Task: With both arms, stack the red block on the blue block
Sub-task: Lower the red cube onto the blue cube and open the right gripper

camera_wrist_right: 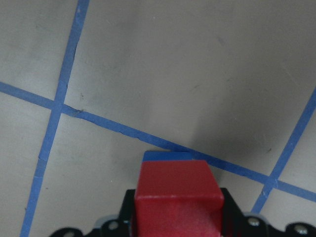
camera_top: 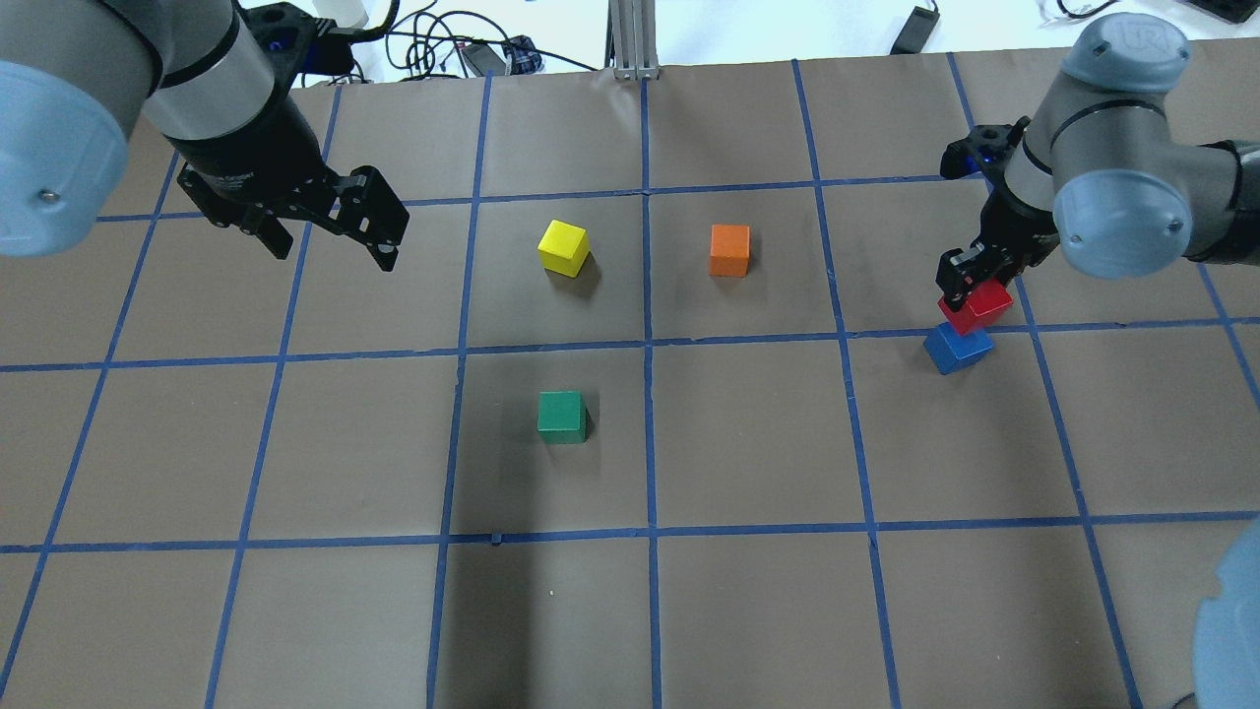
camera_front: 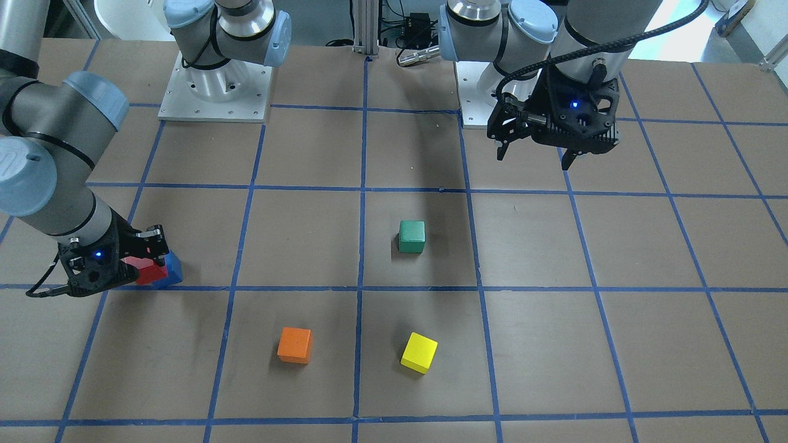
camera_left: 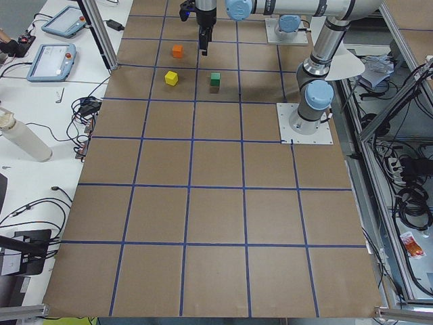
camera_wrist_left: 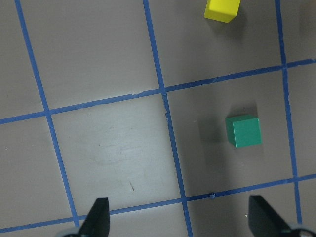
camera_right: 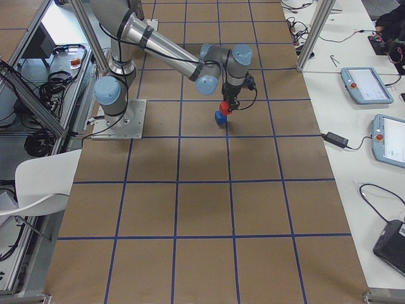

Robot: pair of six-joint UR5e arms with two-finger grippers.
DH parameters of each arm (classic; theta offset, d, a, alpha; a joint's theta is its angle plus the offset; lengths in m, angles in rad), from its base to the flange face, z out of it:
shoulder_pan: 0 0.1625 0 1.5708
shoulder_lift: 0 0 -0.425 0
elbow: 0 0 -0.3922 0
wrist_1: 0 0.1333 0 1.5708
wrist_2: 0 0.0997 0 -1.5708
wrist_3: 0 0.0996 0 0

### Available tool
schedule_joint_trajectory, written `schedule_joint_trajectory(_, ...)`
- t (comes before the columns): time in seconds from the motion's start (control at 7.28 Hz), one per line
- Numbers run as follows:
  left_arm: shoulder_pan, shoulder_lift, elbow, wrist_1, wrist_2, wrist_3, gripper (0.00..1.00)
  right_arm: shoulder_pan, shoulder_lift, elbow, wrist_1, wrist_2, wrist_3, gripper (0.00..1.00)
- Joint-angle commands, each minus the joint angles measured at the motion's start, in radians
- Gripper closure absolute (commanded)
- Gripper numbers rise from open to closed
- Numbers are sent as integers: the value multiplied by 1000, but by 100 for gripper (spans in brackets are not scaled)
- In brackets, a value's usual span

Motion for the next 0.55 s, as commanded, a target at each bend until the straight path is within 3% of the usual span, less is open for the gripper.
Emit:
schedule_joint_trajectory(0.0, 0, 0, 0, 0, 0, 0, 0, -12, -1, 20, -1, 0, 0, 100)
schedule_joint_trajectory(0.41, 0, 0, 2, 0, 0, 0, 0, -14, 0, 21, -1, 0, 8, 100)
